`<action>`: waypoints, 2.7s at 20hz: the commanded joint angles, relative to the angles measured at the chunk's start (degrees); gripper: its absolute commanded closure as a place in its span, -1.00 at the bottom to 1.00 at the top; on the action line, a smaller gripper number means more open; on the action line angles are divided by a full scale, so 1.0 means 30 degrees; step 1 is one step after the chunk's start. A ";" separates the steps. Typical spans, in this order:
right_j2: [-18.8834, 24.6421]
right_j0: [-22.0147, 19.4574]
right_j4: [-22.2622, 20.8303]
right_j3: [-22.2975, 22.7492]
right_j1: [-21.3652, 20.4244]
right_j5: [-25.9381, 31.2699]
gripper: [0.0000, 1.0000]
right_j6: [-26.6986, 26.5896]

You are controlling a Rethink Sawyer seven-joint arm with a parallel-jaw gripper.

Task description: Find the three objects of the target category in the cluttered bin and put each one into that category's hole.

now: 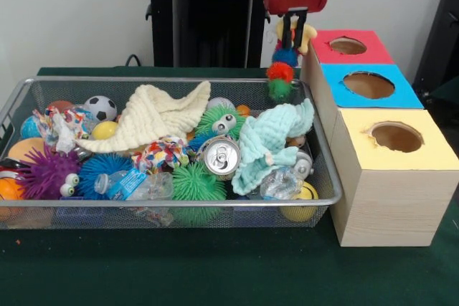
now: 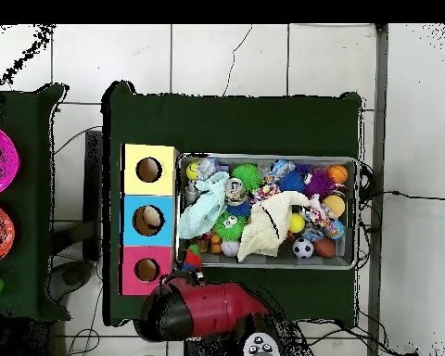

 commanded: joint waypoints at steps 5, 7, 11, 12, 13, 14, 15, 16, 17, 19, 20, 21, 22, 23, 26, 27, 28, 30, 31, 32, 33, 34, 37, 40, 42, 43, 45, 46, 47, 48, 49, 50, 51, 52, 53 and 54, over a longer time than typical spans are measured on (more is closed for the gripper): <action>-0.0934 0.2137 0.1500 0.1028 0.1869 -0.3505 1.00 0.5458; -0.0982 0.2520 0.1857 0.1064 0.1991 -0.3721 1.00 0.5527; -0.1278 0.3610 0.2628 0.0820 0.2749 -0.4558 1.00 0.5690; -0.1256 0.3751 0.2817 0.0712 0.2992 -0.4746 1.00 0.5689; -0.1236 0.3872 0.3017 0.0588 0.3107 -0.4773 1.00 0.5638; -0.1199 0.3963 0.3197 0.0514 0.3295 -0.4908 1.00 0.5613; -0.1170 0.4087 0.3396 0.0418 0.3385 -0.4955 1.00 0.5576; -0.1183 0.4243 0.3564 0.0402 0.3445 -0.5066 1.00 0.5604; -0.1246 0.4410 0.3755 0.0341 0.3478 -0.5112 1.00 0.5556; -0.1295 0.4616 0.4130 0.0372 0.3122 -0.4767 1.00 0.5492; -0.1281 0.4622 0.4315 0.0409 0.2840 -0.4456 1.00 0.5373; -0.1171 0.4495 0.4427 0.0479 0.2512 -0.4140 1.00 0.5257; -0.1062 0.4367 0.4540 0.0550 0.2183 -0.3823 1.00 0.5142; -0.1010 0.4215 0.4600 0.0597 0.1884 -0.3493 1.00 0.4977; -0.0894 0.3726 0.4789 0.0475 0.0995 -0.2293 1.00 0.4382; -0.0819 0.3616 0.4847 0.0482 0.0739 -0.1953 1.00 0.4261; -0.0745 0.3506 0.4906 0.0489 0.0482 -0.1614 1.00 0.4141; -0.0785 0.3405 0.5047 0.0175 0.0089 -0.0677 1.00 0.3806; -0.0811 0.3364 0.5101 0.0007 -0.0054 -0.0279 1.00 0.3651; -0.0845 0.3294 0.5152 -0.0135 -0.0201 0.0085 1.00 0.3509; -0.0838 0.3234 0.5197 -0.0273 -0.0258 0.0335 1.00 0.3397; -0.0904 0.3203 0.5244 -0.0427 -0.0285 0.0536 1.00 0.3302; -0.0906 0.2988 0.5315 -0.0783 -0.0232 0.0833 1.00 0.3044; -0.0905 0.2796 0.5338 -0.1078 -0.0334 0.1279 1.00 0.2792; -0.0943 0.2770 0.5352 -0.1362 -0.0289 0.1490 1.00 0.2686; -0.0947 0.2811 0.5375 -0.1506 -0.0173 0.1469 1.00 0.2693; -0.0888 0.2882 0.5453 -0.1748 0.0095 0.1357 1.00 0.2746; -0.0843 0.2954 0.5525 -0.1847 0.0260 0.1207 1.00 0.2839; -0.0739 0.2934 0.5593 -0.1925 0.0382 0.1109 1.00 0.2876; -0.0691 0.2997 0.5683 -0.2008 0.0512 0.0999 1.00 0.2972; -0.0662 0.3107 0.5780 -0.2137 0.0647 0.0907 1.00 0.3076; -0.0660 0.3227 0.5890 -0.2269 0.0751 0.0841 1.00 0.3198; -0.0664 0.3317 0.5982 -0.2422 0.0837 0.0848 1.00 0.3265; -0.0653 0.3398 0.6101 -0.2545 0.0916 0.0860 1.00 0.3354; -0.0638 0.3457 0.6183 -0.2685 0.1012 0.0876 1.00 0.3401; -0.0623 0.3515 0.6266 -0.2826 0.1108 0.0892 1.00 0.3448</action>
